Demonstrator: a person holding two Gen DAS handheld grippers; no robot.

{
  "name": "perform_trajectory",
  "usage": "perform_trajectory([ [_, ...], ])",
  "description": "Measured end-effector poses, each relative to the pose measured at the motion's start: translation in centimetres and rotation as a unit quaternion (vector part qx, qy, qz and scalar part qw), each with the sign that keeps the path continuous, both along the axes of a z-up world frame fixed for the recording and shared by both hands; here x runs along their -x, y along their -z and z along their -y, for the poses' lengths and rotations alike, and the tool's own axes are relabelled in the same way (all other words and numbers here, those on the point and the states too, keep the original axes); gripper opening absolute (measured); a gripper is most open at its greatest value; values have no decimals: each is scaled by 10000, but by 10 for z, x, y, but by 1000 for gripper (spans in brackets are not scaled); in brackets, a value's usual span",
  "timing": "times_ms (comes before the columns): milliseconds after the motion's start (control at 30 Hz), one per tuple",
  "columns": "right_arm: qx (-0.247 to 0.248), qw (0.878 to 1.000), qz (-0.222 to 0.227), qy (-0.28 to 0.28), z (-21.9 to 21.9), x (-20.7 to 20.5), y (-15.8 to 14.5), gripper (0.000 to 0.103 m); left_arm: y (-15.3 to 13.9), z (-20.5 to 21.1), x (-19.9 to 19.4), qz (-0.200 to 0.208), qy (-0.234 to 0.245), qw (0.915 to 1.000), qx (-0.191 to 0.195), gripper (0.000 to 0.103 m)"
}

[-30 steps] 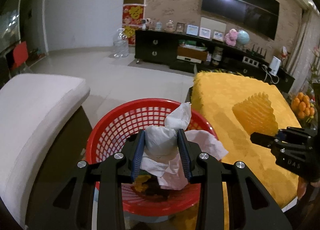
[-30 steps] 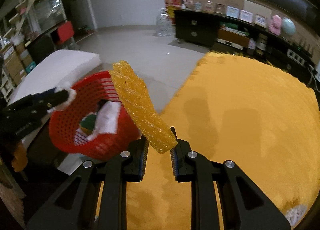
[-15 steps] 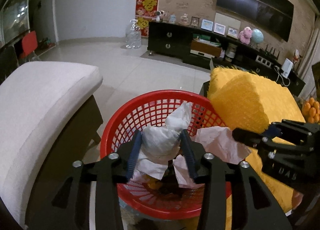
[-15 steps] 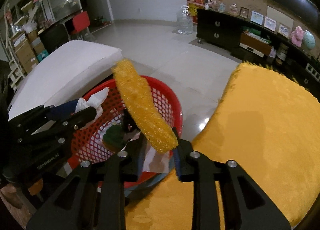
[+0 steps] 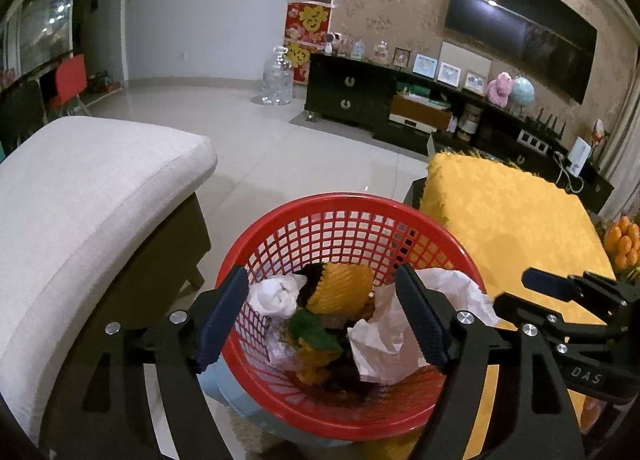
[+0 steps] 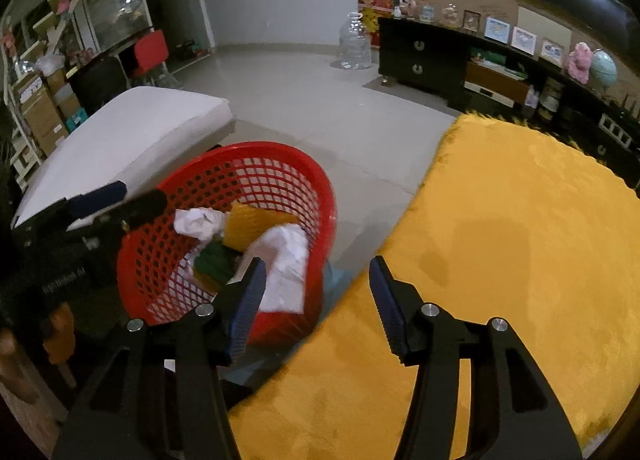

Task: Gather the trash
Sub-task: 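Open both grippers to drop the tissue bundle and foam net into the wastebasket, then move the right gripper to the table and grasp the crumpled white cloth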

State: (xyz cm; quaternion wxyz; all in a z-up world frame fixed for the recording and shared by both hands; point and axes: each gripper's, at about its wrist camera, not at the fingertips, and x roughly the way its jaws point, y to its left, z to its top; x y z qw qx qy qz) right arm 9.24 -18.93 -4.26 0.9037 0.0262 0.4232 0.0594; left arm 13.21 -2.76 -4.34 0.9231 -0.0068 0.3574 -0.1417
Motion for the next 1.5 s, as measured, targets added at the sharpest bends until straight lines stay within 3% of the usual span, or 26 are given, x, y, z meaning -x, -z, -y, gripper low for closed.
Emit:
perform_trajectory([
  [533,289,9926,39,1178,89,51,18,68,4,32,12,87,370,9992,-104,78],
  [800,265,9857,29,1665,129,77,24,70,4,51,24,216,717,9971,-127,80],
  [1033,326,9738,-16,2250,179,113,26,70,8,68,33,219,952,9950,-213,80],
  [1400,294,9427,-140,3319,259,175,35,72,14,120,53,115,1473,9888,-196,80],
  [1500,308,9366,-192,3484,270,186,41,77,19,140,62,33,1678,9856,-228,80],
])
